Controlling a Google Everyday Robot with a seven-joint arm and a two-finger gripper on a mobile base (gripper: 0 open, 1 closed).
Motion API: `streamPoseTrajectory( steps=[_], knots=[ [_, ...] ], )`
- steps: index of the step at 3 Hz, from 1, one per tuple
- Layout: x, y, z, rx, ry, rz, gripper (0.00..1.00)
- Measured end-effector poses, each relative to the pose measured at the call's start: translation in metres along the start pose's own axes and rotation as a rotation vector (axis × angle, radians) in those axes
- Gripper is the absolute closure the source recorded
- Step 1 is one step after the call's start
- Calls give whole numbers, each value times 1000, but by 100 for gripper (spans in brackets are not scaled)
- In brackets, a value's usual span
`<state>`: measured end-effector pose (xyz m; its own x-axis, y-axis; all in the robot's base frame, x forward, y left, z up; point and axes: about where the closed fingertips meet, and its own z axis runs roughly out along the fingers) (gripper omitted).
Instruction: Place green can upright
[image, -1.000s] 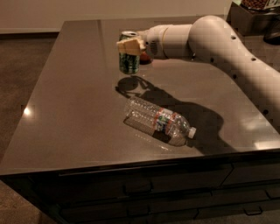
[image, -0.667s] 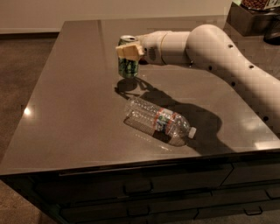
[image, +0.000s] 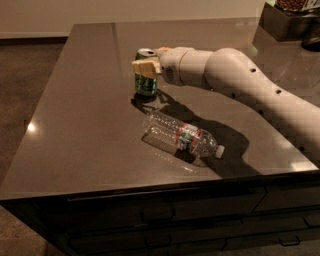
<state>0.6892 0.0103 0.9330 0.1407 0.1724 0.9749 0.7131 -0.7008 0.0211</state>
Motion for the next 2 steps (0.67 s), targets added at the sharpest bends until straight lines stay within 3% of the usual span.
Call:
streamPoseTrajectory(
  steps=[2],
  knots=[
    [-4, 2, 5, -88, 63, -70, 12]
  ],
)
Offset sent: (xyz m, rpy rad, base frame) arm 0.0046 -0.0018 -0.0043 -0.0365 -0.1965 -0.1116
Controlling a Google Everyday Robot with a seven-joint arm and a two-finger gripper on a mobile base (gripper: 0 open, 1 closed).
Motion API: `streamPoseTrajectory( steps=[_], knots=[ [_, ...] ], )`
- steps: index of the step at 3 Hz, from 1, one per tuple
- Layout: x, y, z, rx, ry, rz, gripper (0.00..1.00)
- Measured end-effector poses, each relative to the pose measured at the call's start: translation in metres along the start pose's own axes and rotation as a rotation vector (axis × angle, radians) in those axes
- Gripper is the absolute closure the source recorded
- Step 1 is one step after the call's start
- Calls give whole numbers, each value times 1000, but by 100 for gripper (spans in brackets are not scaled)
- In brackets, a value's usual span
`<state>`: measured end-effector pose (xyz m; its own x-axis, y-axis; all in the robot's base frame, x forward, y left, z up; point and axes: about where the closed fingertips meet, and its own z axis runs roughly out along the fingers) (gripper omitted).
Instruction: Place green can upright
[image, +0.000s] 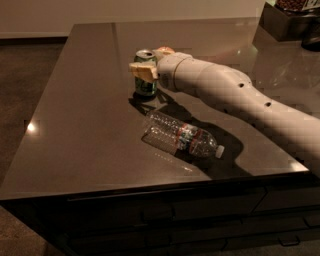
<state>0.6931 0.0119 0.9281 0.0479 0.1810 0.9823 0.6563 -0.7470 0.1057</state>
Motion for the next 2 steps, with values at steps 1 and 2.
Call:
streamPoseTrajectory(
  steps=[1, 2],
  knots=[
    [2, 0, 1, -2, 8, 1, 0],
    [2, -1, 1, -2, 8, 1, 0]
  ],
)
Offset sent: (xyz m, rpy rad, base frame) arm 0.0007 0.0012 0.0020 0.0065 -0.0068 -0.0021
